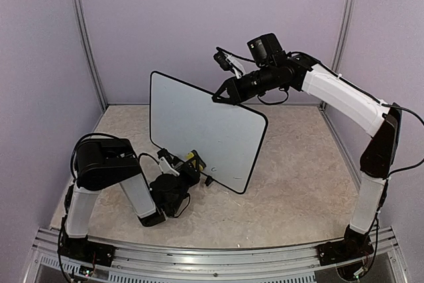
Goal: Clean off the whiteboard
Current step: Erase the center of the whiteboard.
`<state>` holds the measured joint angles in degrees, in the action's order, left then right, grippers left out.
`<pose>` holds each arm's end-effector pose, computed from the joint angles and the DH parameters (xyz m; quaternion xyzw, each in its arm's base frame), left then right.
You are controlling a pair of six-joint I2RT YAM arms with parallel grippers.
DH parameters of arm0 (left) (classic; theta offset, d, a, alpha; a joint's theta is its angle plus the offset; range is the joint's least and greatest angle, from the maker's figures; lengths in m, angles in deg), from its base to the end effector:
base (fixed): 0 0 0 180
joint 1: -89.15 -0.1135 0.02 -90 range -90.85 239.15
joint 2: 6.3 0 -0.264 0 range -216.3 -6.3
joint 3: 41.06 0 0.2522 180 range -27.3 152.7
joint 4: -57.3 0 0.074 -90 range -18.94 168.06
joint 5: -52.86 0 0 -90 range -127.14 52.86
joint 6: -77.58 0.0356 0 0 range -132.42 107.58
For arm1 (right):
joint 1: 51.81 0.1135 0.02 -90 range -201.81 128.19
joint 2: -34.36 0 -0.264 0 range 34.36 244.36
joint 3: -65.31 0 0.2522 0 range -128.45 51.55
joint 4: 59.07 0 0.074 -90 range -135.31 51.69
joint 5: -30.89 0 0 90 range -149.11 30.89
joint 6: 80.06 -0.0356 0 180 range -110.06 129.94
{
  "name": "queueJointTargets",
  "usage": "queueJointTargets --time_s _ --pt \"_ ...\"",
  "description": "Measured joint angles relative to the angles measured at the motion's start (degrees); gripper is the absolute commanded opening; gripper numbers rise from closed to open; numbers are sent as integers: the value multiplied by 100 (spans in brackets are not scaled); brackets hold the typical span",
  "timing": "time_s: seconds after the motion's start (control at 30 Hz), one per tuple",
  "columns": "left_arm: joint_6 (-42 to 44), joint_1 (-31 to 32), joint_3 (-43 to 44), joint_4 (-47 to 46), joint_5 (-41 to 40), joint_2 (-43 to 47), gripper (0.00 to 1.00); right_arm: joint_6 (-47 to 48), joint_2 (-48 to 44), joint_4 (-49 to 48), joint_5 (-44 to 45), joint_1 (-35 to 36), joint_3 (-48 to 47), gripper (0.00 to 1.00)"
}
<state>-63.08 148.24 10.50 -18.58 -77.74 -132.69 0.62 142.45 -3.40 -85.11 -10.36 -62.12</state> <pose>0.1964 -0.2829 0.0845 -0.1986 0.6735 -0.4075 0.5839 0.3085 0.2933 0.3852 -0.3382 0.8074 0.3699 0.3113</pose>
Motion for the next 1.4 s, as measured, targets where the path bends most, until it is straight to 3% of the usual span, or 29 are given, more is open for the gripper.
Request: queueJointTargets --time_s 0.2,0.77,1.4 --pt "516 216 208 -7 -24 -111 8 -72 0 2 103 0 0 0" --pt "920 566 586 -9 -345 -376 9 -146 -42 133 205 -39 -2 0" --pt "2627 907 1049 -13 -682 -402 8 -57 -66 -76 79 -39 127 0"
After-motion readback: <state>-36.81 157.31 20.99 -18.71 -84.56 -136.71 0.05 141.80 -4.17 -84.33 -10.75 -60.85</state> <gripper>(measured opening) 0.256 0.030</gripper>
